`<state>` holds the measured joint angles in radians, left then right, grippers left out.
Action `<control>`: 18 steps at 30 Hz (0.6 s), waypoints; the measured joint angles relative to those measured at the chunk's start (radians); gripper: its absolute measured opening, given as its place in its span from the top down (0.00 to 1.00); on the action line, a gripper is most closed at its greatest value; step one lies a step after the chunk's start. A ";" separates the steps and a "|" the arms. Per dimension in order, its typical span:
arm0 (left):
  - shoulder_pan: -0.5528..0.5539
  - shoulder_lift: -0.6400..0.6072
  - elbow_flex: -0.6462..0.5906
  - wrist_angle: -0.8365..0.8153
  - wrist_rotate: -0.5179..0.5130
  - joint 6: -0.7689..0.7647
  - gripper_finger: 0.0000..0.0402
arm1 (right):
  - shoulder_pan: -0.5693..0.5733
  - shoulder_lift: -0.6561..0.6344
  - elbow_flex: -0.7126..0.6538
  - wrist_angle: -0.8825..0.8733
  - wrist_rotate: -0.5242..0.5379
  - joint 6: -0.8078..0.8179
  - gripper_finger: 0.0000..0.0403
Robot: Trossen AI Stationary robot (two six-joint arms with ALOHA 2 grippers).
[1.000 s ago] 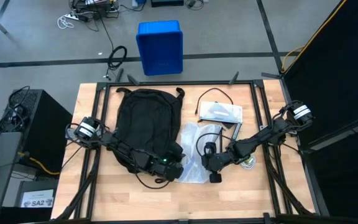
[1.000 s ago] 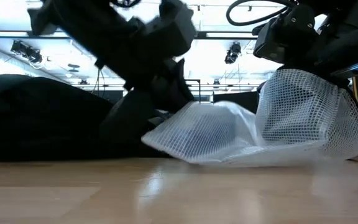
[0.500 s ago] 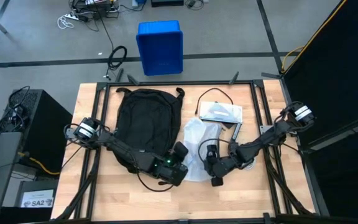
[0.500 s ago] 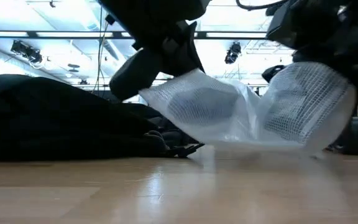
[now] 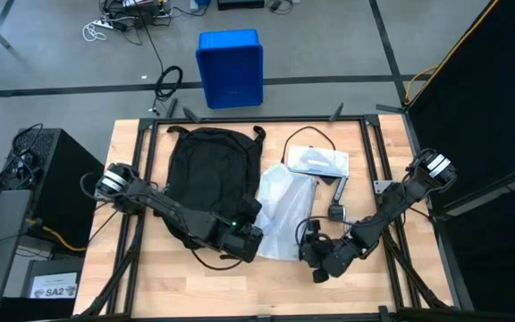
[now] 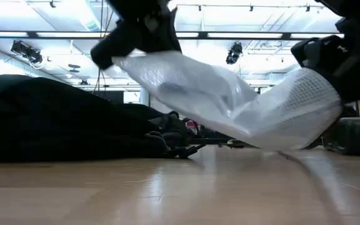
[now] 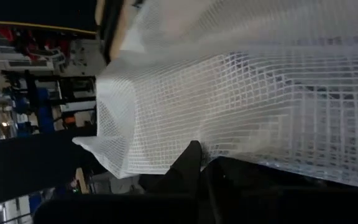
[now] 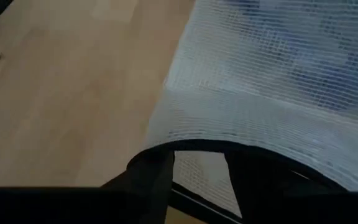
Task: Unpack backpack
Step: Remove the chocolate bar from the zip bag
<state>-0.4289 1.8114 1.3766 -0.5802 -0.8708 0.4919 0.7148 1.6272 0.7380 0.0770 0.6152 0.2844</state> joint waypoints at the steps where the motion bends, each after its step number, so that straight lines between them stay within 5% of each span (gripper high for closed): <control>1: -0.002 -0.019 0.000 0.005 0.000 0.001 1.00 | -0.003 0.000 0.000 0.001 0.011 0.000 0.68; 8: 0.007 -0.060 -0.004 -0.020 0.075 -0.075 1.00 | -0.029 0.000 0.000 0.001 0.045 -0.001 0.64; 18: 0.028 -0.054 -0.228 0.130 0.142 -0.189 1.00 | 0.001 -0.001 0.000 0.041 0.045 -0.020 0.58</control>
<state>-0.4007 1.7569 1.1485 -0.4503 -0.7288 0.3033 0.7155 1.6266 0.7380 0.1178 0.6598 0.2642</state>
